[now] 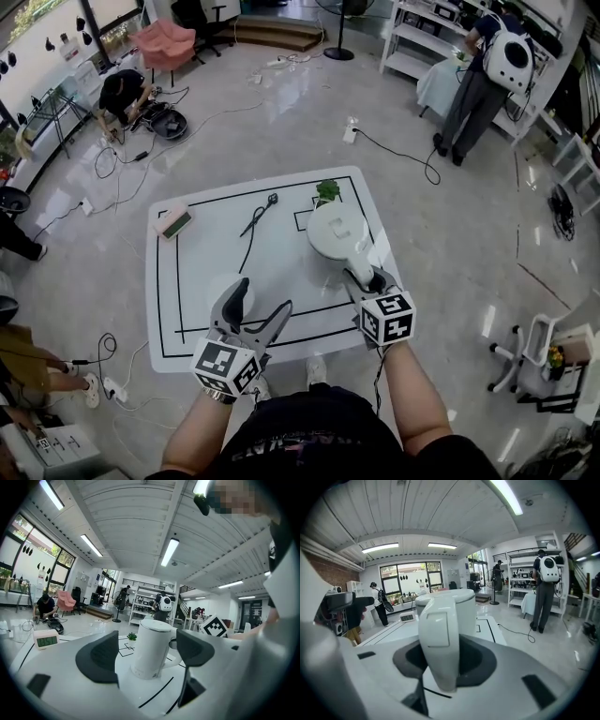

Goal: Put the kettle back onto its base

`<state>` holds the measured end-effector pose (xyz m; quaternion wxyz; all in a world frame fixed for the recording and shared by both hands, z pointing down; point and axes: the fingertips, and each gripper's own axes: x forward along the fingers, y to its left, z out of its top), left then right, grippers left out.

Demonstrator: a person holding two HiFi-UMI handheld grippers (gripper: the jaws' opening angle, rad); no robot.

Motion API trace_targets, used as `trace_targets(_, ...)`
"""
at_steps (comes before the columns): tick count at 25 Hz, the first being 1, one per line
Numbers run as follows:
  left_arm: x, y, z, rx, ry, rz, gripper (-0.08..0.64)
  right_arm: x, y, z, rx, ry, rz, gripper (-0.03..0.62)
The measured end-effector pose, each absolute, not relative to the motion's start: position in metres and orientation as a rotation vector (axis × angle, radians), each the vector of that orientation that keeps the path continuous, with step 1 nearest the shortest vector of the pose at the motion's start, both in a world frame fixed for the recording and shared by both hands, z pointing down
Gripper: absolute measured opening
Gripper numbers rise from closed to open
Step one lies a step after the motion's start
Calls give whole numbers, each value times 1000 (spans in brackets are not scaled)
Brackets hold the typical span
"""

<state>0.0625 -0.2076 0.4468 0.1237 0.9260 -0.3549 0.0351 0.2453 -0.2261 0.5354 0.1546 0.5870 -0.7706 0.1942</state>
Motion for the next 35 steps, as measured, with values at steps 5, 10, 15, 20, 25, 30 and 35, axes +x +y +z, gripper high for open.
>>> trace_targets(5, 55, -205, 446, 2690, -1059, 99, 376, 244, -227, 534, 1666, -2208, 534, 128)
trace_targets(10, 45, -206, 444, 2685, -1087, 97, 376, 243, -228, 534, 1671, -2210, 487, 121)
trace_targets(15, 36, -206, 442, 2679, -1113, 92, 376, 242, -229, 534, 1689, -2215, 459, 120)
trace_targets(20, 26, -208, 440, 2666, -1145, 80, 376, 237, -229, 530, 1697, -2232, 421, 118)
trace_targets(25, 16, -213, 439, 2657, -1165, 72, 376, 224, -235, 522, 1686, -2264, 377, 117)
trace_targets(30, 1, -213, 435, 2641, -1204, 62, 376, 201, -243, 509, 1639, -2308, 336, 117)
trace_targets(35, -27, -213, 436, 2610, -1265, 59, 376, 170, -255, 499, 1595, -2361, 307, 117)
